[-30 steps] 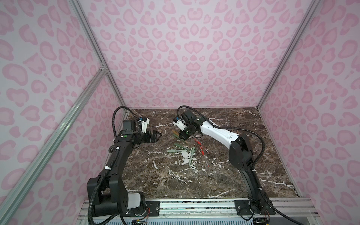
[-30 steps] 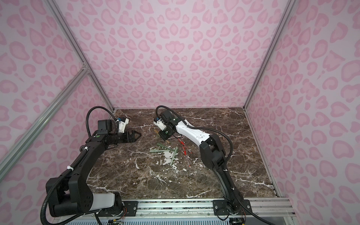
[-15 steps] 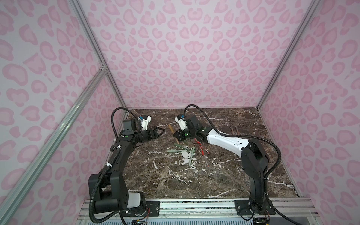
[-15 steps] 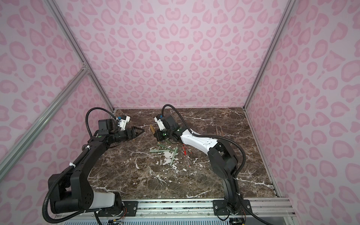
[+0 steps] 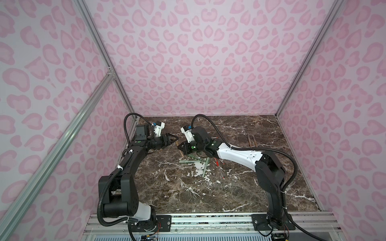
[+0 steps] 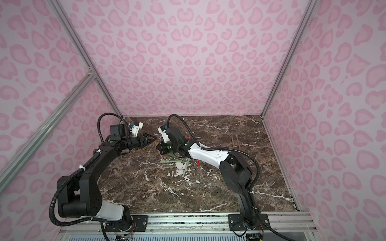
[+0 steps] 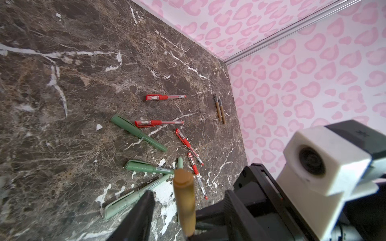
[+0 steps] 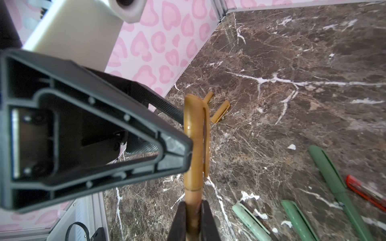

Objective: Open the pen caps
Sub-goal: 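Close the left gripper on the third tan marker's cap, then pull the cap off with the left gripper while the right gripper holds the marker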

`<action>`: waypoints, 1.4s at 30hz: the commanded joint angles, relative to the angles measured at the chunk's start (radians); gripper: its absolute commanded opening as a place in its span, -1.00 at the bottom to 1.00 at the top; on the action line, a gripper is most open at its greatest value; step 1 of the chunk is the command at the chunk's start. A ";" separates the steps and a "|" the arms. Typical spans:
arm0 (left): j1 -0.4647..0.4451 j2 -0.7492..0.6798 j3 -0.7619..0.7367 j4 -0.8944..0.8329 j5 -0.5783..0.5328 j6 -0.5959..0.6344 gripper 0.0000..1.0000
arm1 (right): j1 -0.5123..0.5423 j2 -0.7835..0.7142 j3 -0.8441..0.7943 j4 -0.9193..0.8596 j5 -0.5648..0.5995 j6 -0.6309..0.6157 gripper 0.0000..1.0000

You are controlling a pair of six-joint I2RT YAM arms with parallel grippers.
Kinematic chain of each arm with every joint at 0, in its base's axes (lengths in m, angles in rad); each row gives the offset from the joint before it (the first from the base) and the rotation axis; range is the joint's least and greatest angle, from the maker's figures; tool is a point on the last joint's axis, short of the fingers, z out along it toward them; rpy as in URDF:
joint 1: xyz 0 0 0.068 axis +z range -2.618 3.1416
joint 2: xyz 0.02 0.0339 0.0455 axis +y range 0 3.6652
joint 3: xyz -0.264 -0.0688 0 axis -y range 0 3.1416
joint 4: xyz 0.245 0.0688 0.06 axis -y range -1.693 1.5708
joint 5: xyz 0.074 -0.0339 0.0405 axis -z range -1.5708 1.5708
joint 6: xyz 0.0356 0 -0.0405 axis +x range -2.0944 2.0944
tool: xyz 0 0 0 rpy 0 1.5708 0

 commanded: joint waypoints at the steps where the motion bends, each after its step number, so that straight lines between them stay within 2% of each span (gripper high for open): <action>1: -0.004 0.005 0.013 0.031 0.008 -0.003 -0.03 | 0.009 0.018 0.015 0.024 -0.012 0.003 -0.90; 5: -0.006 0.011 0.017 0.025 -0.004 0.003 -0.29 | 0.013 0.024 0.023 0.023 -0.014 0.001 -0.90; 10: -0.007 0.008 0.015 0.019 -0.017 0.013 -0.75 | 0.014 0.030 0.026 0.023 -0.018 0.001 -0.90; 13: -0.007 0.004 0.013 0.019 -0.018 0.015 -0.92 | 0.015 0.032 0.026 0.025 -0.016 0.003 -0.90; 15: -0.007 0.001 0.011 0.016 -0.018 0.017 -0.92 | 0.017 0.033 0.027 0.025 -0.018 0.003 -0.88; 20: -0.007 -0.003 0.010 0.014 -0.021 0.021 -0.92 | 0.020 0.041 0.028 0.023 -0.018 0.006 -0.58; 23: -0.007 -0.005 0.011 0.014 -0.021 0.023 -0.92 | 0.023 0.047 0.028 0.024 -0.021 0.010 -0.56; 25: -0.007 -0.004 0.010 0.014 -0.022 0.024 -0.93 | 0.024 0.052 0.029 0.023 -0.026 0.011 -0.61; 31: -0.008 -0.009 0.014 0.002 -0.034 0.036 -0.92 | 0.024 0.047 0.015 0.019 -0.024 0.005 -0.99; 37: -0.006 -0.027 0.038 -0.038 -0.074 0.066 -0.93 | 0.027 0.013 -0.100 0.043 -0.031 0.004 -1.00; 42: 0.006 -0.022 0.085 -0.076 -0.103 0.086 -0.92 | 0.031 -0.049 -0.297 0.090 -0.013 0.007 -1.00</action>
